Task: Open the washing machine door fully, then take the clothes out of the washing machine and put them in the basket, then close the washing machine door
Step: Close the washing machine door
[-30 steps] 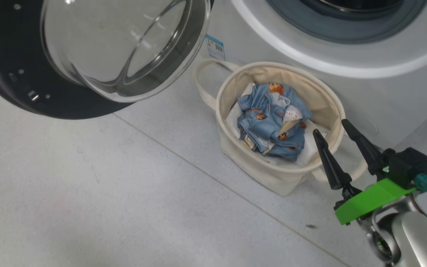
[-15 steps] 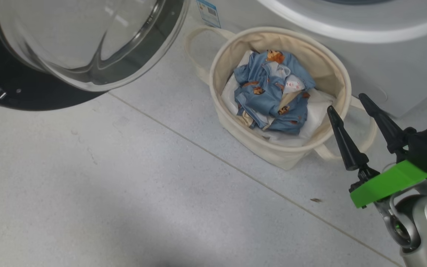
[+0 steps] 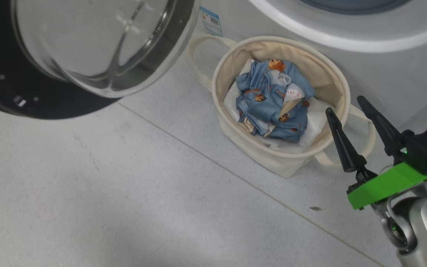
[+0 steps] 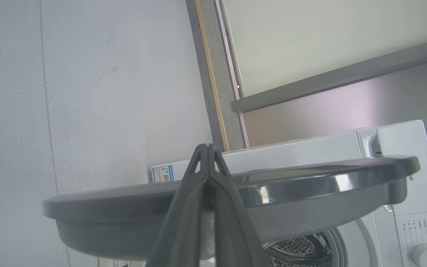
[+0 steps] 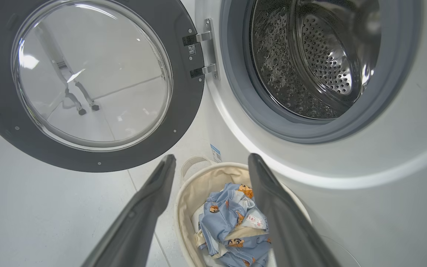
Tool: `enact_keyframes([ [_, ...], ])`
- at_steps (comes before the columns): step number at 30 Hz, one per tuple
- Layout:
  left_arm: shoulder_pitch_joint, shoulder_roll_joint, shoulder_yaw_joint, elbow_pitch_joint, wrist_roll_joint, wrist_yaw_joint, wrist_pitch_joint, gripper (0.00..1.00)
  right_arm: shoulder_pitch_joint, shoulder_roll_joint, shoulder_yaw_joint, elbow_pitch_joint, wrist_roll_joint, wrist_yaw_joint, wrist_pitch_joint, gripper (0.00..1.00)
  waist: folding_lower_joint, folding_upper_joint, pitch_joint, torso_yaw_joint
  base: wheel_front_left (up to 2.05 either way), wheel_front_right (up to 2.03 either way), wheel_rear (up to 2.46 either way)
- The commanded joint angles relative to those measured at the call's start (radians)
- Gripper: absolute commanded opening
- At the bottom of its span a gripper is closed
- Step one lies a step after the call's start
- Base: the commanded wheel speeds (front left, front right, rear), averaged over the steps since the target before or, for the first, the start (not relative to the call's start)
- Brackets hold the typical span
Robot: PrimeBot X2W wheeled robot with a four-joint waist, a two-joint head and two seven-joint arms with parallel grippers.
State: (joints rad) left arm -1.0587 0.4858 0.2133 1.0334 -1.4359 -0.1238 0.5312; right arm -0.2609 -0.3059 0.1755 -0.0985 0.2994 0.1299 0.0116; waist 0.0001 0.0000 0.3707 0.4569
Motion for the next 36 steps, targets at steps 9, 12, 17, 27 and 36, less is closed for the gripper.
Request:
enact_keyframes([
  [9, 0.132, -0.004, -0.096, -0.177, 0.007, -0.007, 0.162, 0.0, 0.026, 0.043, 0.034, 0.036, 0.017, 0.001, -0.066, 1.0, -0.0001, 0.0, -0.096, 0.007, 0.0, 0.0, 0.0],
  [12, 0.17, -0.015, -0.131, -0.235, 0.011, -0.007, 0.197, 0.0, 0.035, 0.057, 0.037, 0.058, 0.025, 0.001, -0.089, 1.0, -0.0001, 0.0, -0.129, 0.002, 0.0, 0.0, 0.0],
  [17, 0.221, -0.043, -0.177, -0.351, 0.005, -0.007, 0.249, 0.0, 0.048, 0.08, 0.038, 0.093, 0.034, 0.001, -0.126, 1.0, -0.0001, 0.0, -0.178, -0.012, 0.0, 0.0, 0.0],
  [27, 0.332, -0.109, -0.254, -0.578, 0.014, 0.002, 0.303, 0.0, 0.076, 0.124, 0.031, 0.157, 0.047, 0.001, -0.193, 1.0, -0.0001, 0.0, -0.25, -0.058, 0.0, 0.0, 0.0],
  [36, 0.464, -0.187, -0.372, -0.833, 0.133, 0.021, 0.241, 0.0, 0.1, 0.153, 0.006, 0.196, 0.052, 0.001, -0.236, 1.0, -0.0001, 0.0, -0.286, -0.154, 0.0, 0.0, 0.0],
])
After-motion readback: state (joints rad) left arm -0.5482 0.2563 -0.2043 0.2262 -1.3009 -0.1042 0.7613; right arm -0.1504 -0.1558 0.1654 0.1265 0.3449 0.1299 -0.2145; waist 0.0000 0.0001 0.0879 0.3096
